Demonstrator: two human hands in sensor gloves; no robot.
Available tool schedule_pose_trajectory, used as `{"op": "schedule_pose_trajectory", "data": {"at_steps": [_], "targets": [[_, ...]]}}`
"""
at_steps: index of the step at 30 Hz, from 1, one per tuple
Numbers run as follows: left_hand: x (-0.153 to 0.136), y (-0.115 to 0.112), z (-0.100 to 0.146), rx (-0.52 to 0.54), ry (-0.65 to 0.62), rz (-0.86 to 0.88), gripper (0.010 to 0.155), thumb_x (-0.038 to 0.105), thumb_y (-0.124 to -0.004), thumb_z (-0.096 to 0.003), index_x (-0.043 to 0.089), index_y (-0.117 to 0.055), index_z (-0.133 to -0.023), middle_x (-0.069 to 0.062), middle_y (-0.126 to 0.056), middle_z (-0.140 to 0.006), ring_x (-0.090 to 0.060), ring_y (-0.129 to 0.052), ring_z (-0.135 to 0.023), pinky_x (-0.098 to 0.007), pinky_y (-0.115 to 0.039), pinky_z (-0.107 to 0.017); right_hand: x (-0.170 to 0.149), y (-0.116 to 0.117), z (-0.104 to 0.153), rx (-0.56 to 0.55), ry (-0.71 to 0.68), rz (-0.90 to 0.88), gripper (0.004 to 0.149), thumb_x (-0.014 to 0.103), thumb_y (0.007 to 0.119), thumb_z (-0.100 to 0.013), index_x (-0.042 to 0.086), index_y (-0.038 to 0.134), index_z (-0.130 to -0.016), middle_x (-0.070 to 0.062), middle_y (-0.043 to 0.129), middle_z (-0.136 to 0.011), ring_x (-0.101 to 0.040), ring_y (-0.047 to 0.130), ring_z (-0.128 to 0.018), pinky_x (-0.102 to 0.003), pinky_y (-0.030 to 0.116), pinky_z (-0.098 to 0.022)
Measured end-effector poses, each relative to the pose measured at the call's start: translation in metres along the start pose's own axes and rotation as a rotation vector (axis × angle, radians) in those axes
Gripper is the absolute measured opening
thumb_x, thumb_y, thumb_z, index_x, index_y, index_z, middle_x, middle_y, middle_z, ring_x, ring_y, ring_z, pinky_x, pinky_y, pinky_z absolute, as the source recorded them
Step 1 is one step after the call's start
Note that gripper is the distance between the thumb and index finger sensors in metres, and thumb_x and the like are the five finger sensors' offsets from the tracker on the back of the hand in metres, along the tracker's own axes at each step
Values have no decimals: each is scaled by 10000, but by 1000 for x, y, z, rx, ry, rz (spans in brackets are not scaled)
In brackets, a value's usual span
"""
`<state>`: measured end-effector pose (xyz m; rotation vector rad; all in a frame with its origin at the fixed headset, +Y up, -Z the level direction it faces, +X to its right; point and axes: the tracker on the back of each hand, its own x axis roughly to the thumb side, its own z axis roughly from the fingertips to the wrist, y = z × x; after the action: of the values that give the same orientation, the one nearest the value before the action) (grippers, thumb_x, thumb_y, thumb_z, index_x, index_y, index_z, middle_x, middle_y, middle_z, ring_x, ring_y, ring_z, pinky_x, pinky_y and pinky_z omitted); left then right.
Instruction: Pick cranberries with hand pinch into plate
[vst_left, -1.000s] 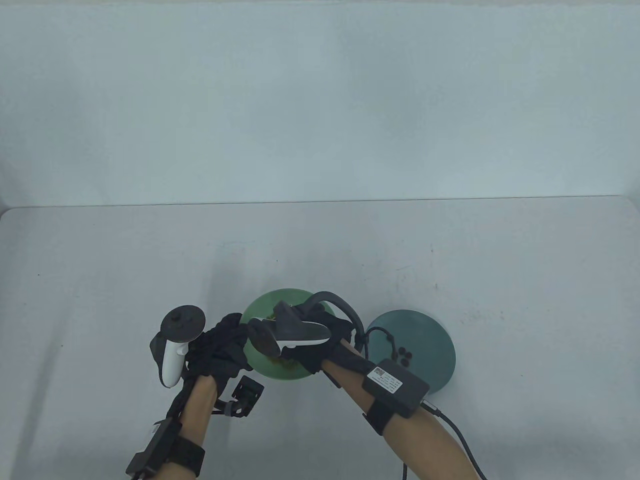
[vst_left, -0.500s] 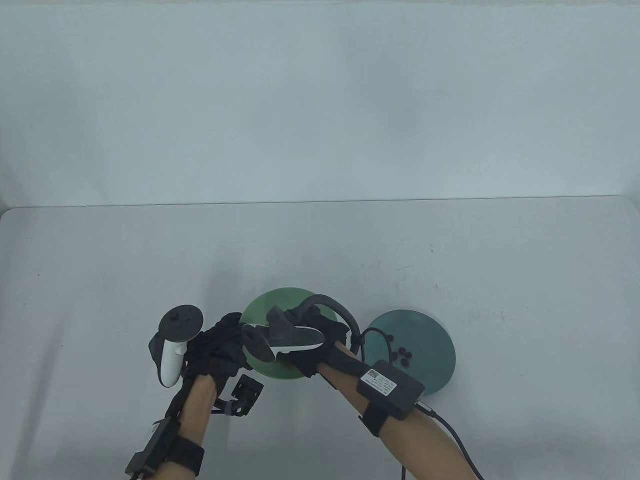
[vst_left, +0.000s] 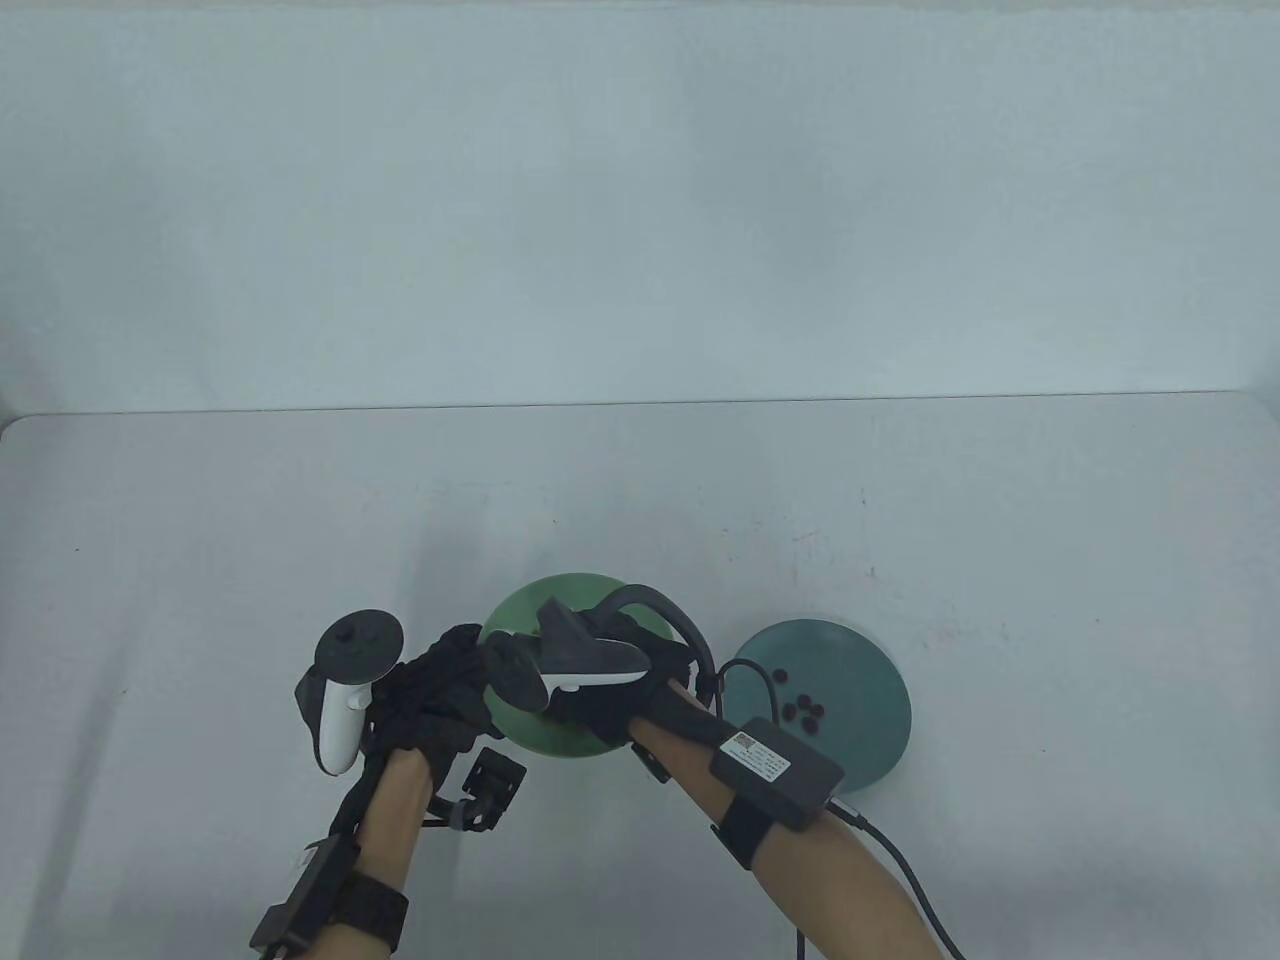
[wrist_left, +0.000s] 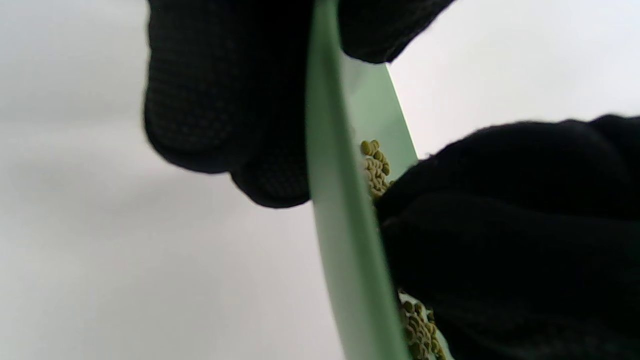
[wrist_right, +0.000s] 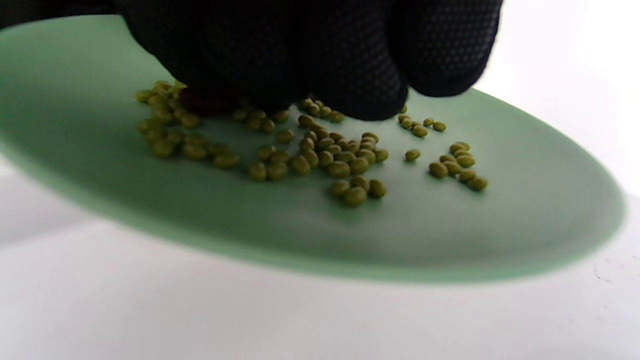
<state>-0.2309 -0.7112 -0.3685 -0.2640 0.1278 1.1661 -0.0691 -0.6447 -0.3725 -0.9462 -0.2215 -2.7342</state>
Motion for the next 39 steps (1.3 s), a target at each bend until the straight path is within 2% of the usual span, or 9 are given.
{"op": "schedule_pose_trajectory", "data": {"at_steps": [7, 13, 18, 23, 29, 39], "targets": [[0, 0, 0, 1, -1, -22, 521, 209, -663, -588, -37, -568, -1037, -195, -857, -818, -248, -1092, -476, -312, -961, -355, 0, 1, 0, -14, -4, 12, 489, 492, 774, -510, 157, 863, -855, 135, 932, -498, -83, 973, -452, -412, 857, -523], [-1, 0, 1, 0, 7, -18, 519, 212, -664, -589, -31, -568, -1037, -193, -856, -822, -252, -1089, -483, -319, -956, -360, -9, -10, 11, -47, -2, 11, 489, 491, 773, -511, 159, 861, -859, 135, 933, -501, -84, 973, -455, -413, 855, -525], [-1, 0, 1, 1, 8, -18, 518, 211, -663, -588, -31, -570, -1037, -193, -857, -821, -250, -1089, -481, -318, -957, -359, -28, -25, 27, -90, 32, 17, 488, 491, 771, -513, 160, 861, -859, 135, 932, -502, -83, 974, -455, -413, 856, -525], [-1, 1, 1, 6, 12, -18, 518, 211, -663, -589, -30, -571, -1037, -193, -858, -820, -250, -1089, -481, -317, -957, -358, -62, -32, 47, -122, 105, 3, 487, 491, 771, -513, 162, 862, -859, 134, 933, -502, -83, 974, -456, -413, 856, -525], [-2, 2, 1, 8, 15, -19, 518, 211, -663, -589, -31, -569, -1037, -192, -857, -821, -251, -1088, -481, -317, -957, -358, -107, -16, 70, -101, 220, -3, 485, 488, 770, -515, 161, 860, -861, 134, 932, -504, -84, 973, -457, -413, 855, -525], [-1, 3, 2, 14, 14, -21, 517, 210, -664, -588, -30, -570, -1037, -192, -857, -821, -250, -1089, -480, -316, -957, -358, -160, 39, 89, -1, 370, -64, 483, 485, 772, -514, 162, 859, -862, 132, 932, -504, -85, 972, -456, -413, 854, -525]]}}
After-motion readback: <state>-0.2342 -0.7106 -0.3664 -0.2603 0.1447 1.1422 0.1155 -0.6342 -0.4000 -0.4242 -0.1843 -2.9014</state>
